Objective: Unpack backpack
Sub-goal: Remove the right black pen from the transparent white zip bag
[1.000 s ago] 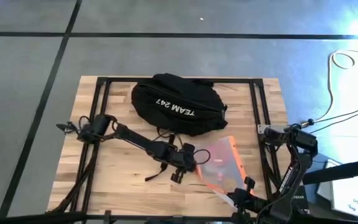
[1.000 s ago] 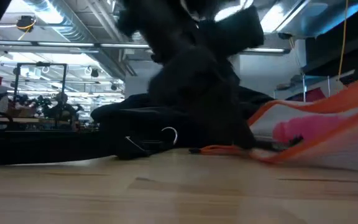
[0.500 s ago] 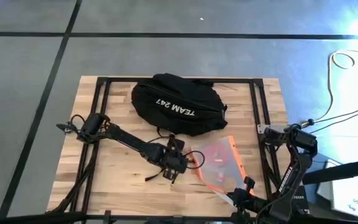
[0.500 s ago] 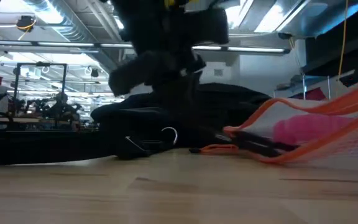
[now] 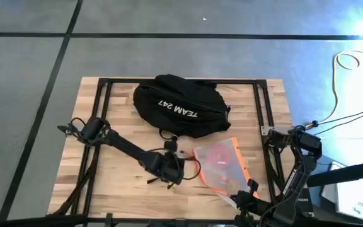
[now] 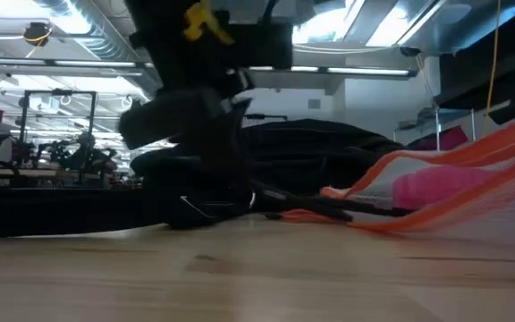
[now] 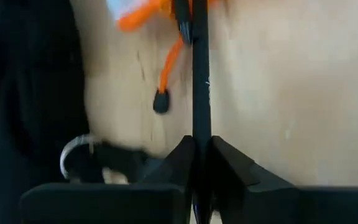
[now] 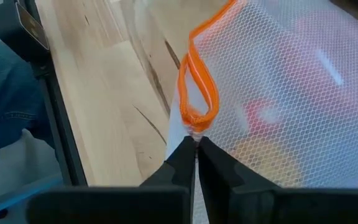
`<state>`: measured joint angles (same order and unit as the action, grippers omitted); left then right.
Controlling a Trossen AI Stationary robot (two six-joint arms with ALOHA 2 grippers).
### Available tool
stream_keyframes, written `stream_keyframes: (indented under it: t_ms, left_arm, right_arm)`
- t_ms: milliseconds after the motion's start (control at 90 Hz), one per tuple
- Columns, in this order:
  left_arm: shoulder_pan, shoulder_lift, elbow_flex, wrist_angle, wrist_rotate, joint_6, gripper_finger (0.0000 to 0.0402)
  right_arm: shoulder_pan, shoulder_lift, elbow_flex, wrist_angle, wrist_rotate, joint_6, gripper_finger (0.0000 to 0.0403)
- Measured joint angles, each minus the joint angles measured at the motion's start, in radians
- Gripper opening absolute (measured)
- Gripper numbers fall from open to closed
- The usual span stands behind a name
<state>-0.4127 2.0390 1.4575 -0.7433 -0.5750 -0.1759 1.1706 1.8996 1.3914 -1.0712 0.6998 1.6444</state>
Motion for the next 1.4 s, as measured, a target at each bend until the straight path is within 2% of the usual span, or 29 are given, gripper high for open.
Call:
stream_keyframes:
  t_ms: [89,211,467,678,833,1033,1200,1400]
  left_arm:
    - [-0.008,-0.015,-0.002,-0.064,-0.008,-0.034,0.0027]
    - [-0.029,-0.076,-0.049,-0.056,-0.021,-0.064,0.0027]
    - [-0.078,-0.303,-0.224,-0.022,-0.03,-0.182,0.0027]
    - [-0.098,-0.543,-0.46,-0.018,-0.028,-0.302,0.0027]
    - [-0.112,-0.744,-0.667,0.122,-0.005,-0.314,0.0027]
    - [-0.096,-0.953,-0.895,0.293,0.146,-0.262,0.0027]
    - [-0.064,-1.038,-1.033,0.291,0.167,-0.295,0.0027]
    - [-0.019,-1.063,-1.155,0.355,0.205,-0.33,0.0027]
  right_arm:
    - [0.0,0.0,0.0,0.0,0.0,0.0,0.0]
    - [0.0,0.0,0.0,0.0,0.0,0.0,0.0]
    - [0.0,0.0,0.0,-0.001,0.001,0.0,0.0]
    - [0.0,0.0,0.0,0.0,0.005,0.0,0.0]
    - [0.0,0.0,0.0,-0.002,0.005,0.0,0.0]
    - [0.0,0.0,0.0,-0.002,0.006,0.0,0.0]
    - [0.0,0.0,0.0,-0.002,0.006,0.0,0.0]
    - [0.0,0.0,0.0,-0.002,0.006,0.0,0.0]
